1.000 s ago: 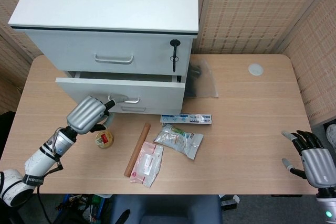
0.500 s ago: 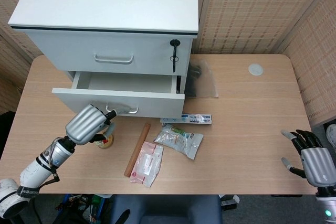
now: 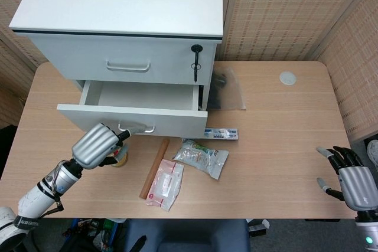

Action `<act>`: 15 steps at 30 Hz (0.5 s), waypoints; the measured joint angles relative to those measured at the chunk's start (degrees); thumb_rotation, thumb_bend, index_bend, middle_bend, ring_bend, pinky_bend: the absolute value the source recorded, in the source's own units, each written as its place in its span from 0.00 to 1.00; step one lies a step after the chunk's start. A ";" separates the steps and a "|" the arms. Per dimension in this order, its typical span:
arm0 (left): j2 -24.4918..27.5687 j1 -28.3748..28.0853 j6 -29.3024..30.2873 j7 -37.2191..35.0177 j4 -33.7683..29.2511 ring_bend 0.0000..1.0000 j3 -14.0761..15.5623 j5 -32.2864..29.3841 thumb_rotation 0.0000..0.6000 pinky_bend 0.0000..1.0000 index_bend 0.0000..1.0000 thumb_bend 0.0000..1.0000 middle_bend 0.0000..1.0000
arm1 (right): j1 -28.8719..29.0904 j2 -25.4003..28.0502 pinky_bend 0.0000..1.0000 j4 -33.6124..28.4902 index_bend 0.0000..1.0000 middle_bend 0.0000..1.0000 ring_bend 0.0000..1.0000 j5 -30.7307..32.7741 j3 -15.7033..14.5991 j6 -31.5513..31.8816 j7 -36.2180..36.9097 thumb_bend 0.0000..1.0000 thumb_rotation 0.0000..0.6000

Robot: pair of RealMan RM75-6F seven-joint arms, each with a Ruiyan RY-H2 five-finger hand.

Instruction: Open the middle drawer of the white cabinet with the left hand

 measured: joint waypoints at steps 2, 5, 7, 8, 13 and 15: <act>0.21 0.21 0.21 0.01 -0.23 0.99 0.24 0.46 1.00 1.00 0.20 0.61 0.97 | -0.01 0.03 0.15 -0.02 0.20 0.26 0.16 -0.01 0.01 0.05 -0.04 0.20 1.00; 0.74 0.68 0.55 0.11 -0.71 0.99 0.80 1.34 1.00 1.00 0.20 0.61 0.97 | -0.09 0.03 0.15 -0.06 0.20 0.26 0.16 0.02 0.03 0.17 -0.11 0.20 1.00; 1.09 1.07 0.82 0.28 -1.12 0.99 1.19 1.82 1.00 1.00 0.20 0.61 0.97 | -0.15 -0.01 0.15 -0.03 0.20 0.26 0.16 0.10 0.03 0.21 -0.16 0.20 1.00; 1.18 1.22 0.93 0.33 -1.27 0.99 1.32 2.01 1.00 1.00 0.20 0.61 0.97 | -0.17 -0.01 0.15 -0.03 0.20 0.26 0.16 0.12 0.03 0.22 -0.17 0.20 1.00; 1.60 1.89 1.78 0.46 -2.06 0.99 1.91 3.39 1.00 1.00 0.20 0.61 0.97 | -0.28 0.07 0.15 -0.10 0.20 0.26 0.16 -0.01 0.02 0.51 -0.19 0.20 1.00; 1.83 2.21 2.18 0.56 -2.48 0.99 2.25 4.25 1.00 1.00 0.20 0.61 0.97 | -0.34 0.10 0.15 -0.13 0.20 0.26 0.16 -0.01 0.01 0.58 -0.19 0.20 1.00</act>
